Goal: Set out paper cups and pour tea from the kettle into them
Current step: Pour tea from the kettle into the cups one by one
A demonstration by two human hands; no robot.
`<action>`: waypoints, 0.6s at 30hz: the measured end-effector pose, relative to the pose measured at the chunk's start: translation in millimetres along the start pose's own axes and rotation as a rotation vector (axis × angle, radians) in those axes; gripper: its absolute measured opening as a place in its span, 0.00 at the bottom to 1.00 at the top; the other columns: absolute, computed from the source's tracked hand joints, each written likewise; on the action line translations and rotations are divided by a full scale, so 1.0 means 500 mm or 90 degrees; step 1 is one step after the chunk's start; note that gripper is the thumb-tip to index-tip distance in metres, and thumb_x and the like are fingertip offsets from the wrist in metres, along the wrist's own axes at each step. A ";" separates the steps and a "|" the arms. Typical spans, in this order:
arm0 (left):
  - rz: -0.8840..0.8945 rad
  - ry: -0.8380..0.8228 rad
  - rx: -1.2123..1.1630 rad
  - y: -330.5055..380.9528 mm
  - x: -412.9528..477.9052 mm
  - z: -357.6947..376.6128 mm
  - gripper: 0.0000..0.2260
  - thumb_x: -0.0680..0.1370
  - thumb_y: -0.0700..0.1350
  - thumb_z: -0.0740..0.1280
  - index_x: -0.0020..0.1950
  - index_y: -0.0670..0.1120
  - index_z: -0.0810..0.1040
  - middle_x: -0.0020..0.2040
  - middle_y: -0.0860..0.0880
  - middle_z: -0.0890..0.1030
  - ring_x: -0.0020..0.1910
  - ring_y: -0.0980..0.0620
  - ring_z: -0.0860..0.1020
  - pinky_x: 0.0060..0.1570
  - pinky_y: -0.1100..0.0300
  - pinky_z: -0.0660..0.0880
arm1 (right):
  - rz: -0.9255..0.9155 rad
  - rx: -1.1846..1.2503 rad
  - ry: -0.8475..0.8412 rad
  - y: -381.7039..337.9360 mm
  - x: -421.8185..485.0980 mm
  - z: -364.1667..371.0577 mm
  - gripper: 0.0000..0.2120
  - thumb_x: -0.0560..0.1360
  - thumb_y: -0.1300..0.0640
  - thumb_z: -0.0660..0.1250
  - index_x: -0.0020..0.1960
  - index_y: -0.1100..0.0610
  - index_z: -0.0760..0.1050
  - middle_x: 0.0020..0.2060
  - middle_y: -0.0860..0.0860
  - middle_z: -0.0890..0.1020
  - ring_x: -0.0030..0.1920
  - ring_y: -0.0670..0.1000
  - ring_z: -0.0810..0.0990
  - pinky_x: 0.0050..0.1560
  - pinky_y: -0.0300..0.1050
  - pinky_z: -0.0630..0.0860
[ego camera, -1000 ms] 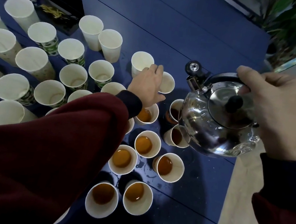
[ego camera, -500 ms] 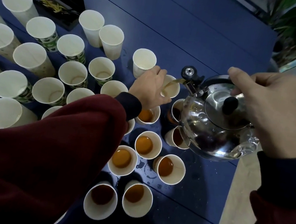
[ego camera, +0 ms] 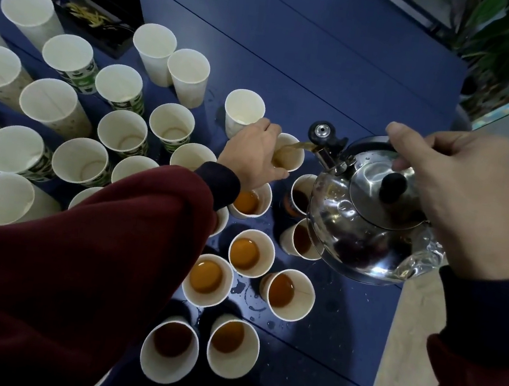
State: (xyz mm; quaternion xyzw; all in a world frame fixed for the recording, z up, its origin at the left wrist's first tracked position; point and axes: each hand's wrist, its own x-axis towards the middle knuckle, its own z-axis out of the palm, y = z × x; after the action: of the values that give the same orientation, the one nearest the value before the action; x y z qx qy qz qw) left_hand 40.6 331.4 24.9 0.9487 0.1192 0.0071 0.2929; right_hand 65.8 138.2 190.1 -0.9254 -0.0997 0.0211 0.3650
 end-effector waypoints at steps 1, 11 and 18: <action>-0.002 0.000 0.000 0.000 0.000 0.000 0.31 0.71 0.57 0.76 0.68 0.45 0.72 0.64 0.46 0.75 0.61 0.47 0.75 0.58 0.52 0.73 | 0.000 0.000 0.000 -0.001 -0.001 -0.001 0.22 0.74 0.40 0.71 0.30 0.55 0.79 0.16 0.46 0.66 0.22 0.46 0.64 0.33 0.43 0.63; -0.010 -0.003 -0.006 -0.003 -0.008 -0.003 0.31 0.71 0.58 0.75 0.68 0.46 0.71 0.64 0.46 0.75 0.60 0.46 0.75 0.57 0.48 0.76 | 0.002 0.009 0.024 0.003 -0.011 0.000 0.24 0.75 0.39 0.69 0.29 0.56 0.77 0.18 0.47 0.67 0.24 0.46 0.65 0.34 0.43 0.65; -0.022 0.007 0.023 0.001 -0.039 -0.031 0.27 0.74 0.57 0.72 0.67 0.45 0.72 0.62 0.45 0.73 0.58 0.43 0.75 0.53 0.46 0.76 | -0.004 0.088 0.061 -0.006 -0.033 -0.012 0.24 0.75 0.41 0.68 0.30 0.59 0.78 0.22 0.48 0.72 0.27 0.49 0.67 0.35 0.45 0.67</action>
State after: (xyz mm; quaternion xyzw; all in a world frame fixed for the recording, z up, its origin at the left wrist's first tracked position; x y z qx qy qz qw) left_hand 20.8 334.9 39.1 0.9516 0.1370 0.0053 0.2749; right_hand 49.7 133.3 196.0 -0.8977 -0.0834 -0.0172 0.4323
